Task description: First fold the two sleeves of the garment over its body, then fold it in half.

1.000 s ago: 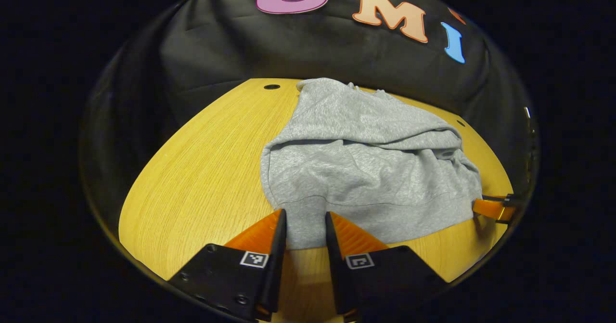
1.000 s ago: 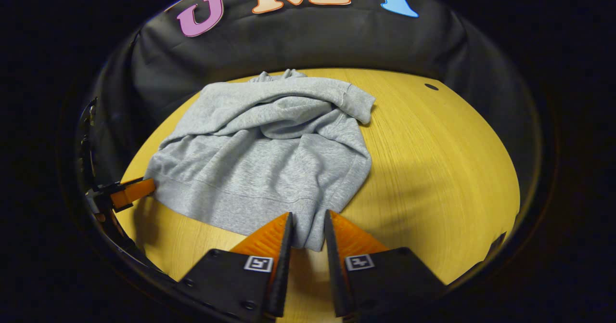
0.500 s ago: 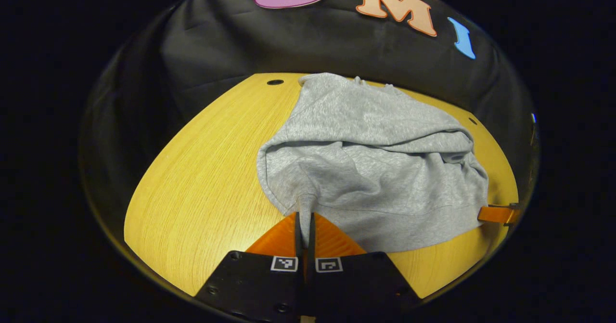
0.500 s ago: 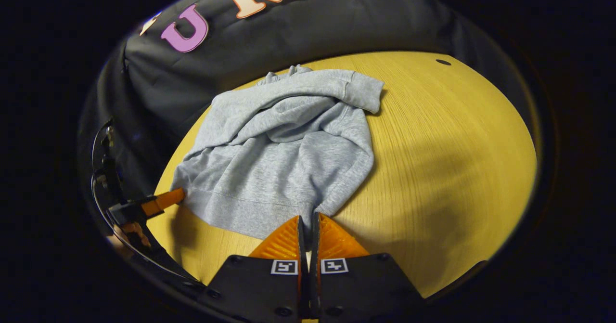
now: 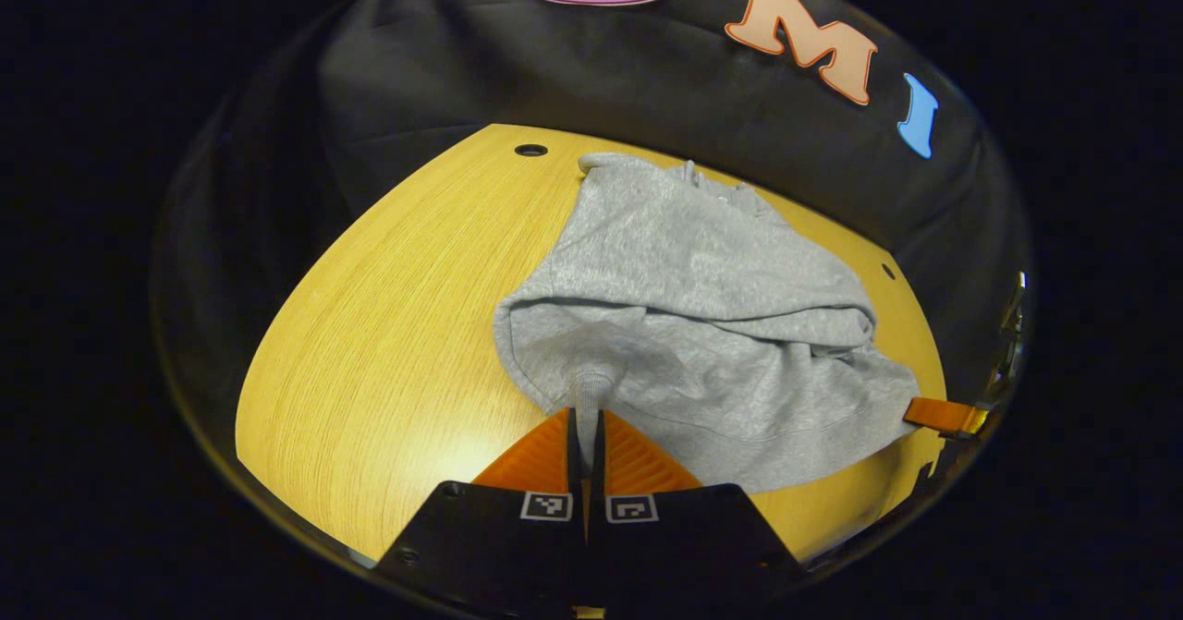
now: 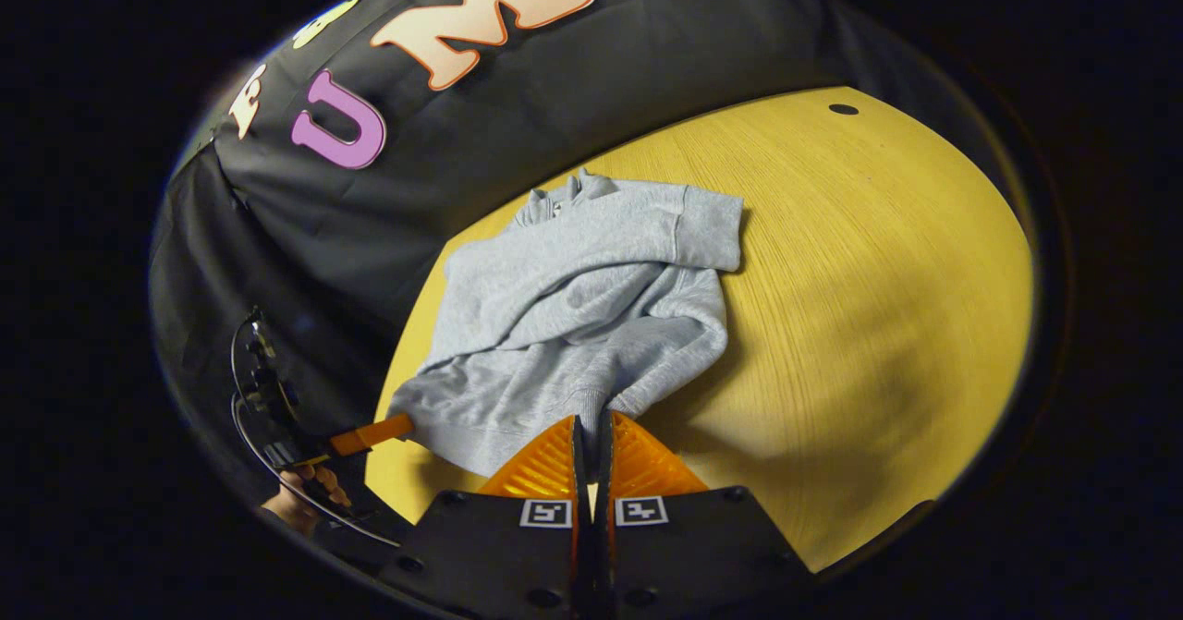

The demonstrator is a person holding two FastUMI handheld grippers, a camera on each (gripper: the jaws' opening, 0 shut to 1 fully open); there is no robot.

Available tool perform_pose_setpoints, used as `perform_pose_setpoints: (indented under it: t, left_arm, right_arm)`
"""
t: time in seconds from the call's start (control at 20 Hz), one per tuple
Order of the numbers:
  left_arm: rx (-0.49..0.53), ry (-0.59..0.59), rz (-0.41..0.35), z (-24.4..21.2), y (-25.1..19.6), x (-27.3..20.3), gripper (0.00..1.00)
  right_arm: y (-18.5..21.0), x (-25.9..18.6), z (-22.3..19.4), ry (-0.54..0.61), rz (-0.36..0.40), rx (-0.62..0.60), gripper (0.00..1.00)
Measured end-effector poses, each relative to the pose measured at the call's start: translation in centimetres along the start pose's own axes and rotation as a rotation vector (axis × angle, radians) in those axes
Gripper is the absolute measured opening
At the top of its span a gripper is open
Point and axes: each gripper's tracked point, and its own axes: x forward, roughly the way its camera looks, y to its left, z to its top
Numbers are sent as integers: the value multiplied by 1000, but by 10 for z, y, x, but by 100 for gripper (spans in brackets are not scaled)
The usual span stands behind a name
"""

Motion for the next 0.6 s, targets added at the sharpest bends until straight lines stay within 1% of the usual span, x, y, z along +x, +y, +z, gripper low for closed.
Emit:
perform_pose_setpoints:
  t: [0.1,0.15,0.3,0.35,0.4,0.5,0.55,0.6]
  left_arm:
    - [-16,5,-31,13,-4,-6,0]
    - [-28,1,-49,21,-6,-8,0]
    - [-65,2,-93,47,-13,-12,0]
    - [-72,3,-105,56,-14,-13,0]
    - [-77,2,-114,67,-15,-11,0]
    - [-77,5,-125,84,-13,-4,0]
    - [-80,11,-130,90,-12,-2,0]
    - [-79,20,-134,98,-12,4,0]
  right_arm:
    - [9,-6,13,-10,27,49,5]
    - [13,-9,22,-13,40,75,3]
    - [23,-10,45,-20,78,156,3]
    - [27,-10,50,-4,94,181,1]
    - [29,-9,59,-8,100,200,3]
    - [31,-3,75,-1,104,215,3]
    - [35,-3,82,2,113,234,0]
    - [37,-2,89,7,122,256,3]
